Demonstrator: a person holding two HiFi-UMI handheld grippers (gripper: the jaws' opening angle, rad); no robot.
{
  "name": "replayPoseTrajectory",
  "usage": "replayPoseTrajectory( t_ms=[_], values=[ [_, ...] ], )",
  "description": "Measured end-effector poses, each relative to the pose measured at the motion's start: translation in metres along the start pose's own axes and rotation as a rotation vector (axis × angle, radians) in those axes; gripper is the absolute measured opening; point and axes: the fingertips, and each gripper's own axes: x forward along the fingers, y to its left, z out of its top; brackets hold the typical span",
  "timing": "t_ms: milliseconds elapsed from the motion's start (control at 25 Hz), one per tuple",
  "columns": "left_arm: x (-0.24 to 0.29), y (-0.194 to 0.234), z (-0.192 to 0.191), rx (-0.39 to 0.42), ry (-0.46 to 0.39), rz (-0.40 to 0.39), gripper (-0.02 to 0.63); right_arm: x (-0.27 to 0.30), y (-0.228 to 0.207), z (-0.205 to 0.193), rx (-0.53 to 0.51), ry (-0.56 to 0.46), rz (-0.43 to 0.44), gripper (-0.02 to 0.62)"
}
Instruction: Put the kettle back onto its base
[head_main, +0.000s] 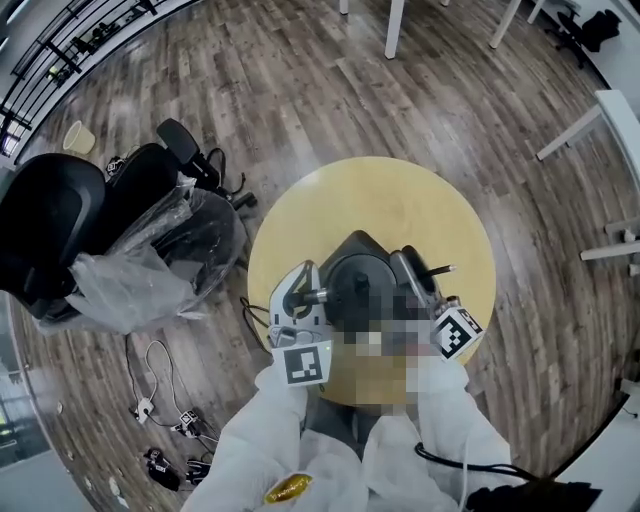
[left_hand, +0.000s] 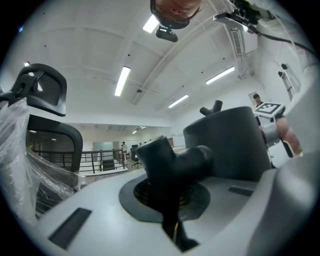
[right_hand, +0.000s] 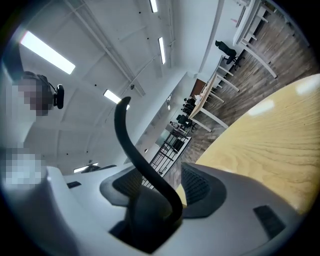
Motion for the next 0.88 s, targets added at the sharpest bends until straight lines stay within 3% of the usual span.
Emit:
replayPoseTrajectory(
  t_ms=[200, 360, 560, 640, 720, 880],
  values=[
    [0.006, -0.005, -0.016, 0.037, 0.015, -0.01, 0.002, 0.002, -0.018, -0.008, 0.012, -0.004, 0.0, 0.25],
    [0.005, -0.008, -0.025, 0.039, 0.016, -0.017, 0.0, 0.002, -0.019, -0.01, -0.015, -0.02, 0.056, 0.25],
    [0.0, -0.011, -0.023, 0.216, 0.011, -0.058, 0.0, -0.005, -0.012, -0.013, -0.039, -0.023, 0.101, 0.25],
    [-0.007, -0.011, -0.029, 0.241, 0.028, -0.045, 0.0, -0.012, -0.011, -0.015, -0.037, -0.038, 0.095, 0.25],
    [-0.014, -0.006, -0.042, 0.206, 0.06, -0.013, 0.002, -0.016, -0.008, -0.019, -0.046, -0.039, 0.095, 0.251],
    [-0.033, 0.005, -0.083, 0.041, 0.21, 0.046, 0.061, -0.019, -0.012, -0.031, -0.031, -0.042, 0.048, 0.25]
  ],
)
